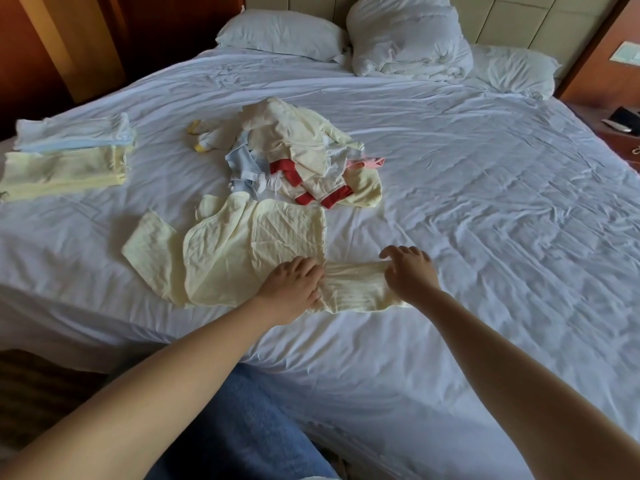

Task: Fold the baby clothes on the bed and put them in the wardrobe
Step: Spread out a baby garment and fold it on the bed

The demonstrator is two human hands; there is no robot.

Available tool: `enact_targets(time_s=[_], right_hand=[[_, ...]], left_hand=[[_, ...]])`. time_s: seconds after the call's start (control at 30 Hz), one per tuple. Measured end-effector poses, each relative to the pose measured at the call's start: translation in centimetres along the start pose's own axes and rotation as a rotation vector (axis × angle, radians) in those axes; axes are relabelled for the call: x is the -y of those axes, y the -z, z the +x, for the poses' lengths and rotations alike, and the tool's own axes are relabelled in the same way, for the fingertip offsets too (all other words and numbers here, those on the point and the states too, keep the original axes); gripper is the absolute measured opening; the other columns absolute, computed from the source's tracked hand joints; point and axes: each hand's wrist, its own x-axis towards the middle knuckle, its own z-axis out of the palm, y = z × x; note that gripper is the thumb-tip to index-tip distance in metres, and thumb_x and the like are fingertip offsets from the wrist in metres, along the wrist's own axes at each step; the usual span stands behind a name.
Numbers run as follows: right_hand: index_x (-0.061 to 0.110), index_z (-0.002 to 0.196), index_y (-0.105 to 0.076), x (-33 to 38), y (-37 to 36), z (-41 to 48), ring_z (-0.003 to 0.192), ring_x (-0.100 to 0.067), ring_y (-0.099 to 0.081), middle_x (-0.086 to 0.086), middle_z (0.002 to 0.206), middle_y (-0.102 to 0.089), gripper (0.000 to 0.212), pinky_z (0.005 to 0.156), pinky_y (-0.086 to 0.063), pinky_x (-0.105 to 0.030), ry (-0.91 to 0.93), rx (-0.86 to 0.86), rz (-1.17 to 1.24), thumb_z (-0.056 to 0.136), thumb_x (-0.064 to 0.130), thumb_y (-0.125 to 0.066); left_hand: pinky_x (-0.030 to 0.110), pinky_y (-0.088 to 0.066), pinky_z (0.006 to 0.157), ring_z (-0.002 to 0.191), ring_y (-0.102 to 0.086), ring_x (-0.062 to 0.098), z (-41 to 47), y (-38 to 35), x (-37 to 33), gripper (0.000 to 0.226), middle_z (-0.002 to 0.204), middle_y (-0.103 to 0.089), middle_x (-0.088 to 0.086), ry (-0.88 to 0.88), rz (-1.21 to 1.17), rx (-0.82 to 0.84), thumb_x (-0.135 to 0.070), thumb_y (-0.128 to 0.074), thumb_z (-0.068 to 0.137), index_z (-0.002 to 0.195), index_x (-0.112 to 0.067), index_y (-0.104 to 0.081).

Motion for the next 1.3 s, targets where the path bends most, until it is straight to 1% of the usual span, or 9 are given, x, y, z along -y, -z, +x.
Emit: enact_targets(time_s=[0.1,0.2,0.4,0.53,0.7,0.77,0.87,1.0,1.3], right_hand=[[0.022,0.115,-0.056,-0.1,0.6,0.3,0.116,-0.024,-0.049,-0.001,0.117,-0.062,0.039,0.112,-0.020,-0.038,-0.017,-0.066,-0.155,0.081,0.006,-0.048],[0.022,0.123,-0.052,0.3,0.4,0.1,0.125,-0.025,-0.040,-0.003,0.124,-0.053,0.050,0.119,-0.005,-0.049,-0.034,-0.062,-0.246,0.078,0.001,-0.049],[0.023,0.148,-0.038,4.8,-1.7,-0.9,0.149,-0.013,-0.010,0.002,0.158,-0.028,0.051,0.123,0.002,-0.037,0.305,0.042,0.059,0.097,0.019,-0.040],[0.030,0.156,-0.008,5.6,-4.6,-2.3,0.149,-0.012,0.012,0.004,0.164,0.002,0.059,0.119,0.013,-0.035,0.241,0.209,0.031,0.102,0.048,-0.024],[0.033,0.155,0.000,5.3,-5.4,-2.6,0.142,-0.011,0.025,0.004,0.162,0.011,0.067,0.118,0.018,-0.039,0.225,0.203,-0.021,0.096,0.061,-0.013],[0.032,0.155,-0.002,5.6,-4.9,-2.3,0.144,-0.012,0.022,0.003,0.163,0.009,0.070,0.118,0.016,-0.040,0.214,0.241,-0.014,0.093,0.062,-0.012],[0.026,0.154,-0.021,6.3,-3.7,-1.6,0.150,-0.017,0.001,0.000,0.162,-0.013,0.062,0.122,0.004,-0.043,0.191,0.209,0.074,0.097,0.044,-0.040],[0.025,0.142,-0.045,9.2,-2.4,0.2,0.142,-0.017,-0.030,0.002,0.151,-0.040,0.051,0.113,-0.032,-0.042,0.347,0.096,0.199,0.091,0.026,-0.054],[0.026,0.132,-0.055,19.7,-1.9,7.1,0.130,-0.014,-0.046,0.006,0.140,-0.052,0.040,0.098,-0.046,-0.034,0.583,0.156,0.191,0.093,0.022,-0.053]], left_hand=[[0.035,-0.006,0.122,0.150,0.003,0.019,-0.3,-0.6,0.4,0.061,0.163,0.002,0.001,0.027,-0.045,0.139,-0.044,-0.022,0.105,0.156,-0.015,-0.003],[0.034,0.012,0.120,0.147,0.021,0.014,-0.6,-0.9,0.4,0.068,0.161,0.022,0.000,0.059,-0.043,0.251,-0.050,-0.014,0.103,0.153,-0.017,0.018],[0.033,0.016,0.118,0.146,0.024,0.015,-0.6,-1.7,0.6,0.093,0.160,0.025,0.001,0.041,-0.023,0.217,-0.066,0.020,0.072,0.151,-0.017,0.022],[0.032,0.020,0.116,0.145,0.027,0.012,-1.0,-1.7,0.6,0.091,0.160,0.025,-0.001,0.065,-0.072,0.185,-0.069,0.015,0.075,0.151,-0.019,0.020],[0.038,0.015,0.119,0.145,0.028,0.019,-2.0,-2.5,1.0,0.099,0.156,0.030,-0.001,0.164,-0.113,0.164,-0.077,0.011,0.071,0.152,-0.020,0.019],[0.038,0.009,0.121,0.148,0.020,0.018,-2.1,-2.1,1.6,0.098,0.160,0.022,0.000,0.131,-0.117,0.170,-0.075,0.007,0.074,0.155,-0.020,0.010],[0.032,-0.013,0.120,0.149,-0.012,0.016,-2.7,-0.7,3.4,0.070,0.163,-0.015,-0.001,0.102,-0.267,0.064,-0.060,-0.023,0.097,0.154,-0.019,-0.025],[0.029,-0.044,0.096,0.120,-0.056,0.017,-4.5,0.3,6.3,0.036,0.136,-0.057,-0.001,0.176,-0.355,-0.268,-0.028,-0.053,0.097,0.129,-0.015,-0.062],[0.037,-0.053,0.070,0.092,-0.064,0.025,-5.9,0.4,14.7,0.021,0.104,-0.066,0.001,0.508,-0.231,-0.489,-0.020,-0.068,0.084,0.104,-0.016,-0.070]])
